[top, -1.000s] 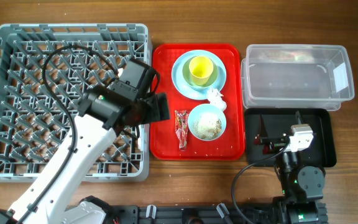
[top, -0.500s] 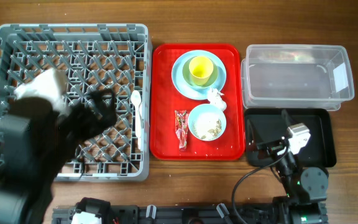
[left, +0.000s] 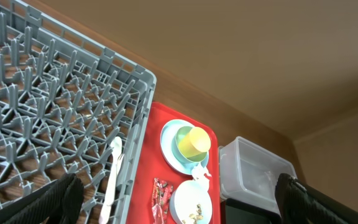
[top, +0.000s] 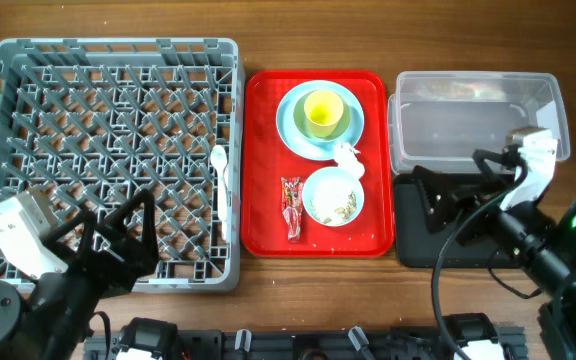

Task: Sort waste into correct bins and load items into the dishwasher rack
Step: 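Reach the right gripper to the light-blue rice bowl and grasp its rim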

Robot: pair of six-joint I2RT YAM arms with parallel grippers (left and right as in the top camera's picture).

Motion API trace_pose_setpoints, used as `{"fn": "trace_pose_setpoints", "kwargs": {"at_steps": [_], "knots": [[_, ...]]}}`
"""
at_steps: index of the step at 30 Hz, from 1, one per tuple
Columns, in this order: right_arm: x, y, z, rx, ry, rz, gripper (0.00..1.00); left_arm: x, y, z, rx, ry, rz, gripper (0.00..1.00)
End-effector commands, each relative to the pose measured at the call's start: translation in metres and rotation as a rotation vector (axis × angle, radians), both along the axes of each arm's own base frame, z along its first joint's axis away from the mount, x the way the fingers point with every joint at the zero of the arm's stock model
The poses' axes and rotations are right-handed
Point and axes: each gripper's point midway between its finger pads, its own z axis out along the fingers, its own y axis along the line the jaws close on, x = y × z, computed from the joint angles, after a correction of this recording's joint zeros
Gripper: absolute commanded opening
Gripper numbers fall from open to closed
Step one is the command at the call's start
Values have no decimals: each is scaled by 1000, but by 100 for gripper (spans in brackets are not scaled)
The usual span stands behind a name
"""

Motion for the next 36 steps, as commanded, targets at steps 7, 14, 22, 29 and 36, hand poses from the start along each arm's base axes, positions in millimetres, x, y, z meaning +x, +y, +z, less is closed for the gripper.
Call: {"fn": "trace_pose_setpoints", "kwargs": {"at_steps": [7, 14, 22, 29, 36], "knots": [[-19, 102, 2, 266, 109, 672, 100, 1, 1, 0, 7, -3, 1, 100], [12, 140, -94, 200, 375, 516, 86, 1, 1, 0, 7, -3, 1, 100], [28, 140, -183, -189, 468, 119, 49, 1, 1, 0, 7, -3, 1, 100], [38, 158, -250, -378, 501, -15, 50, 1, 1, 0, 7, -3, 1, 100], [49, 165, -303, -488, 532, -10, 51, 1, 1, 0, 7, -3, 1, 100]]}}
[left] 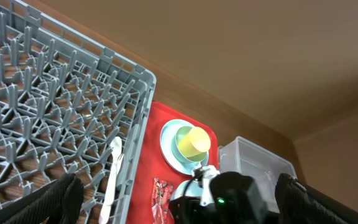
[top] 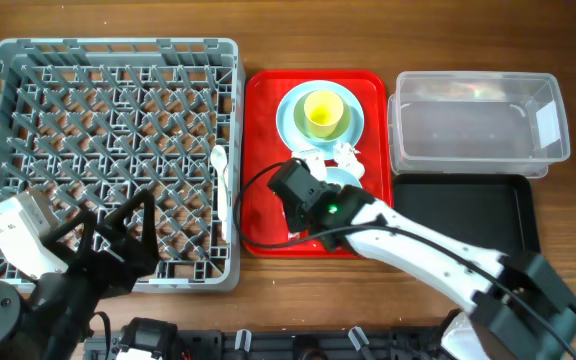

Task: Sort waste into correct bins and load items into the dishwasher rack
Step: 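Reach the right gripper to the light-blue rice bowl and grasp its rim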

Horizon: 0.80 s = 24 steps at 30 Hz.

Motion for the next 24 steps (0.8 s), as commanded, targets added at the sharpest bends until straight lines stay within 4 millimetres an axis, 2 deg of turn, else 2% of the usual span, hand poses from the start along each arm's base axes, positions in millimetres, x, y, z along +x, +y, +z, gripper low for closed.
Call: {"fn": "trace_pose_setpoints", "kwargs": {"at_steps": [1, 9, 12, 13, 24], "knots": [[8, -1, -10, -41, -29, 1, 51, 1, 1, 0, 7, -3, 1, 100], [13, 6, -21, -56, -41, 54, 39, 1, 1, 0, 7, -3, 1, 100], [14, 6, -21, -55, -42, 54, 24, 1, 1, 0, 7, -3, 1, 100], [13, 5, -22, -60, -37, 54, 22, 1, 1, 0, 7, -3, 1, 100], [3, -3, -27, -96, 10, 60, 11, 1, 1, 0, 7, -3, 1, 100]]}}
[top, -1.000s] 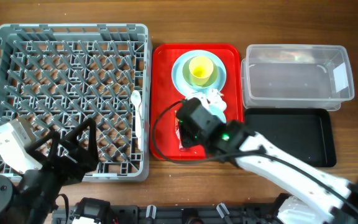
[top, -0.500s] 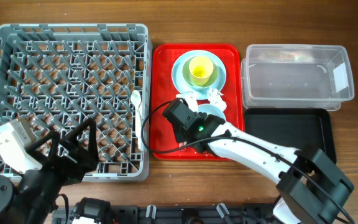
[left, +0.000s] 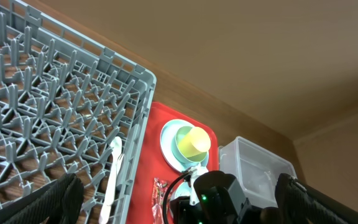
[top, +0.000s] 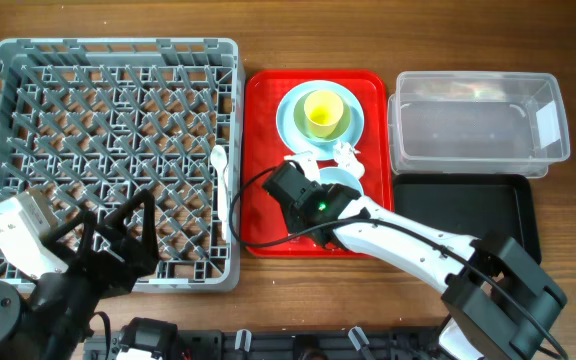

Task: Sort waste into correct bins and load items into the dishwasher rack
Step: 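Reach the right gripper to the light-blue rice bowl and grasp its rim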

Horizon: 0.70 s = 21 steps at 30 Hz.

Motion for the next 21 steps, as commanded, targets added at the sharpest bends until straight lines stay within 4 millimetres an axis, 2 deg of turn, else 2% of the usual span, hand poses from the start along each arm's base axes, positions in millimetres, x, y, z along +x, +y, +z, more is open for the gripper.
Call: {"fn": "trace_pose_setpoints", "kwargs": {"at_steps": [1, 7, 21], "knots": [[-1, -2, -5, -19, 6, 2, 11, 1, 1, 0, 7, -3, 2, 100], [-5, 0, -7, -12, 27, 10, 16, 1, 1, 0, 7, -3, 1, 100], [-8, -1, -11, -16, 49, 13, 13, 1, 1, 0, 7, -3, 2, 100]]}}
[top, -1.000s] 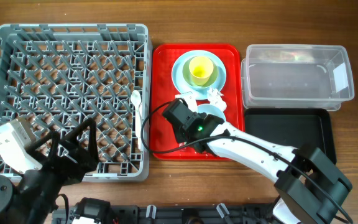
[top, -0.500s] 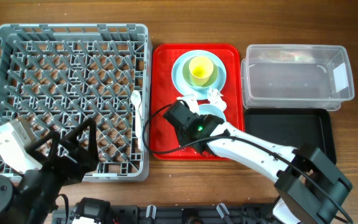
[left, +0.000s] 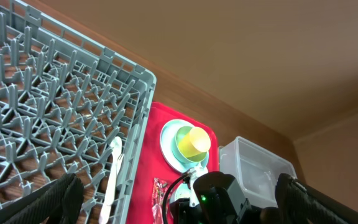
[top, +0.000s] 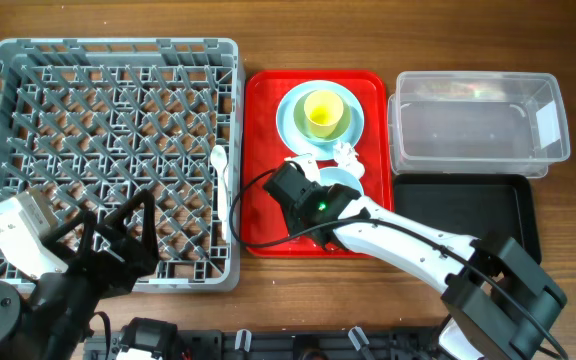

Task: Sort waste into correct bins and load items into the dishwasher rack
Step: 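Reach the right gripper to the light-blue rice bowl and grasp its rim, then lift the rice bowl with the right gripper and tip rice onto the black tray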

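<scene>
A red tray holds a teal plate with a yellow cup, a crumpled white tissue and a white bowl partly under my right arm. My right gripper points down over the tray's lower left by the bowl; its fingers are hidden. A red snack wrapper lies just left of it. A white spoon rests on the grey dishwasher rack at its right edge. My left gripper stands open over the rack's near corner, holding nothing.
A clear plastic bin stands at the back right, with a black bin in front of it. The right arm's white links stretch from the table's front right across to the tray.
At first my right arm was folded over the black bin at the right, with the wrapper and bowl in plain view on the tray. Then it reached across to the tray, over the wrapper beside the bowl, and has stayed there. The left arm has not moved.
</scene>
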Robot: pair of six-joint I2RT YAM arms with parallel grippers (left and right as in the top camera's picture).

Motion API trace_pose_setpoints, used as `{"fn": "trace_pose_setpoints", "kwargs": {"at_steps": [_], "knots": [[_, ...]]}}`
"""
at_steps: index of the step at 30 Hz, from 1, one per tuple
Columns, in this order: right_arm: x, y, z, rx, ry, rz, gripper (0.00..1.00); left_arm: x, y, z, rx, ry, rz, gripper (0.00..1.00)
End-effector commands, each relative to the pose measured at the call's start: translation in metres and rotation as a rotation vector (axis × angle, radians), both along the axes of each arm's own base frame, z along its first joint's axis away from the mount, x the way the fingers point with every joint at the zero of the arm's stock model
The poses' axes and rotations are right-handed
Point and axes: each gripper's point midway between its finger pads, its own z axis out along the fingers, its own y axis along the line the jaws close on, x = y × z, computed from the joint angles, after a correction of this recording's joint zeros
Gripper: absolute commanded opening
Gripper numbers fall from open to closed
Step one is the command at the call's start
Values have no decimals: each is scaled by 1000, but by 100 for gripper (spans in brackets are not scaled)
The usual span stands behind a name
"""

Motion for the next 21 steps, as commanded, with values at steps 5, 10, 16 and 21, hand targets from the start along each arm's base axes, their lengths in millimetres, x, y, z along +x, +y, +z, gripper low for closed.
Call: {"fn": "trace_pose_setpoints", "kwargs": {"at_steps": [5, 10, 16, 21], "knots": [[-4, 0, -9, -13, 26, 9, 13, 1, 1, 0, 7, -3, 2, 100], [-5, 1, -10, -11, 33, 11, 11, 1, 1, 0, 7, -3, 2, 100], [-6, 0, -8, -15, 36, 11, 4, 1, 1, 0, 7, -3, 2, 100], [0, -18, 44, -64, -19, -40, 4, 1, 1, 0, 7, -3, 1, 100]]}}
